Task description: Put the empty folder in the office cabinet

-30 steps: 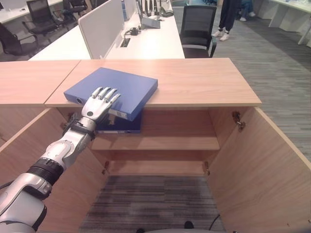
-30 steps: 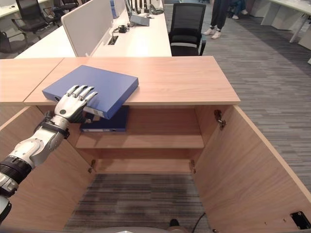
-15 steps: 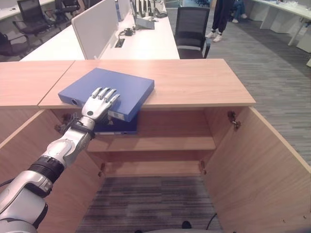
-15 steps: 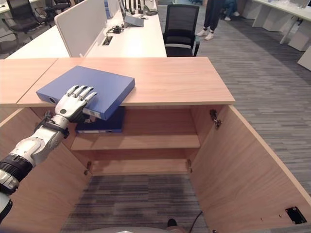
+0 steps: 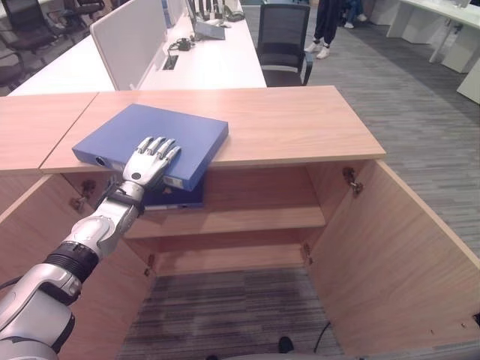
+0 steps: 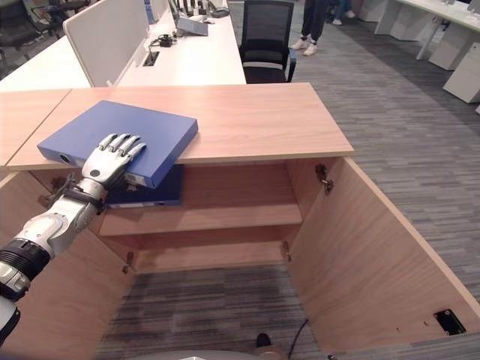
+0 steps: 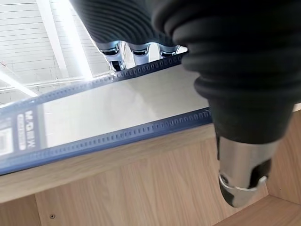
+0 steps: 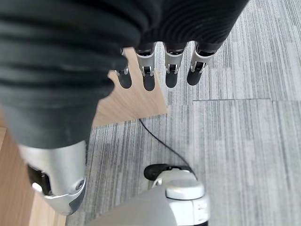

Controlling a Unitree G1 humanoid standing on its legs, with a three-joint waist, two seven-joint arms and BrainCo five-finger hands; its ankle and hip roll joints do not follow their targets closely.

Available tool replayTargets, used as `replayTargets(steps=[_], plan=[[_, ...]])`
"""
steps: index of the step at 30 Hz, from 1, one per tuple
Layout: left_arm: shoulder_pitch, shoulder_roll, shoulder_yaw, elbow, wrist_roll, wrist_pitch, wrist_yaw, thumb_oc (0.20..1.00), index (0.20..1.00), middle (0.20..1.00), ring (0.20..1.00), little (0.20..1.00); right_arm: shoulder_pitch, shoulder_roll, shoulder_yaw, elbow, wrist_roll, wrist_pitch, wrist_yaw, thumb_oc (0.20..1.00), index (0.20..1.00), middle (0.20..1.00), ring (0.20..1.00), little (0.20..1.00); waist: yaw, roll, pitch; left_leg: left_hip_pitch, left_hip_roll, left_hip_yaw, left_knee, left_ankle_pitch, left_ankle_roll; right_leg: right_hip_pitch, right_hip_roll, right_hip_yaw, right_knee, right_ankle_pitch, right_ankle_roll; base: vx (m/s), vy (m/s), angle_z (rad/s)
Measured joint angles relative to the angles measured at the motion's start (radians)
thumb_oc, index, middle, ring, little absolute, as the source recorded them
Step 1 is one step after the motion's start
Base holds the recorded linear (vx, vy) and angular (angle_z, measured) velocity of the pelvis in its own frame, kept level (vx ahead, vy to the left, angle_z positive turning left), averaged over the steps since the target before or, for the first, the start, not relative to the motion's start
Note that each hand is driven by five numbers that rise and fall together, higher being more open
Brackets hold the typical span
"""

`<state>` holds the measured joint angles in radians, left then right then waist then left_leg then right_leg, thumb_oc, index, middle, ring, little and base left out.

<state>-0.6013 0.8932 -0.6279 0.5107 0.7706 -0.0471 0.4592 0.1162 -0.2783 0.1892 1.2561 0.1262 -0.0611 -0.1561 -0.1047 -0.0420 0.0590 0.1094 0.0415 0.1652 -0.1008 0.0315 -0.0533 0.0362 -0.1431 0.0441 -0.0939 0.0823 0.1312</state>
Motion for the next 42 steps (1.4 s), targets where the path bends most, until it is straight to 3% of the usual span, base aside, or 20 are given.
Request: replayTargets(steps=[10,11,12,13,14,24,38,42], plan=[[-0.01,-0.024,0.001,0.0,-0.002,0.004,0.001,1.0,1.0,1.0,1.0,1.0,0.0,0.0,0.0,-0.001,0.002,-0.001,0.0,1.0,1.0,1.0,1.0,1.0,0.0,-0.004,0.003,0.001,0.0,0.01,0.0,0.0,0.006,0.001,0.0,0.004,0.001,0.002,-0.003,0.0,0.002,-0.01],[-0.01,-0.024,0.001,0.0,-0.004,0.004,0.002,0.947,0.947,0.947,0.947,0.947,0.0,0.0,0.0,-0.001,0.002,-0.001,-0.001,1.0,1.0,1.0,1.0,1.0,0.0,-0.005,0.003,0.002,0.0,0.011,0.0,0.0,0.006,0.001,0.0,0.005,0.001,0.003,-0.003,0.0,0.0,0.0],[-0.01,-0.025,0.001,0.0,-0.007,0.004,0.002,0.586,0.586,0.586,0.586,0.586,0.0,0.0,0.0,-0.001,0.002,-0.001,-0.001,1.0,1.0,1.0,1.0,1.0,0.0,-0.005,0.003,0.002,0.0,0.011,0.0,0.0,0.006,0.002,0.0,0.005,0.002,0.003,-0.002,0.0,0.0,0.0],[-0.01,-0.026,0.001,0.0,-0.009,0.004,0.002,0.307,0.307,0.307,0.307,0.307,0.0,0.0,0.0,-0.001,0.002,-0.001,-0.001,1.0,1.0,1.0,1.0,1.0,0.0,-0.005,0.003,0.002,0.0,0.011,0.0,0.0,0.006,0.002,0.0,0.005,0.004,0.003,-0.002,0.0,0.0,0.0],[-0.01,-0.026,0.001,0.0,-0.009,0.004,0.001,0.2,0.2,0.2,0.2,0.2,0.0,0.0,0.0,-0.001,0.002,-0.001,-0.001,1.0,1.0,1.0,1.0,1.0,-0.001,-0.005,0.003,0.002,-0.001,0.011,0.0,0.0,0.006,0.002,0.0,0.005,0.005,0.003,-0.002,0.0,0.0,0.0],[-0.038,-0.032,0.02,-0.015,-0.02,0.003,0.033,0.2,0.2,0.2,0.2,0.2,0.0,0.0,0.0,-0.002,0.002,-0.001,-0.001,1.0,1.0,1.0,1.0,1.0,0.0,-0.007,0.004,0.007,0.0,0.012,0.0,-0.001,0.005,0.004,-0.001,0.005,0.0,0.002,-0.001,0.0,0.0,0.0],[-0.068,-0.03,0.032,-0.029,-0.019,0.001,0.018,0.2,0.2,0.2,0.2,0.2,-0.004,0.0,0.0,-0.003,0.001,0.001,-0.001,1.0,1.0,1.0,1.0,1.0,0.004,-0.005,0.005,0.017,0.0,0.009,0.0,0.0,0.006,0.02,-0.001,0.002,0.0,0.003,-0.002,0.0,-0.001,0.0],[-0.069,-0.019,0.039,-0.101,-0.018,0.002,-0.004,0.2,0.2,0.2,0.2,0.2,-0.01,0.0,0.0,-0.005,0.001,0.007,0.0,1.0,1.0,1.0,1.0,1.0,0.006,0.0,0.008,0.021,0.0,0.0,0.0,0.0,0.006,0.028,-0.002,-0.006,0.001,0.003,-0.002,-0.03,-0.035,0.06]])
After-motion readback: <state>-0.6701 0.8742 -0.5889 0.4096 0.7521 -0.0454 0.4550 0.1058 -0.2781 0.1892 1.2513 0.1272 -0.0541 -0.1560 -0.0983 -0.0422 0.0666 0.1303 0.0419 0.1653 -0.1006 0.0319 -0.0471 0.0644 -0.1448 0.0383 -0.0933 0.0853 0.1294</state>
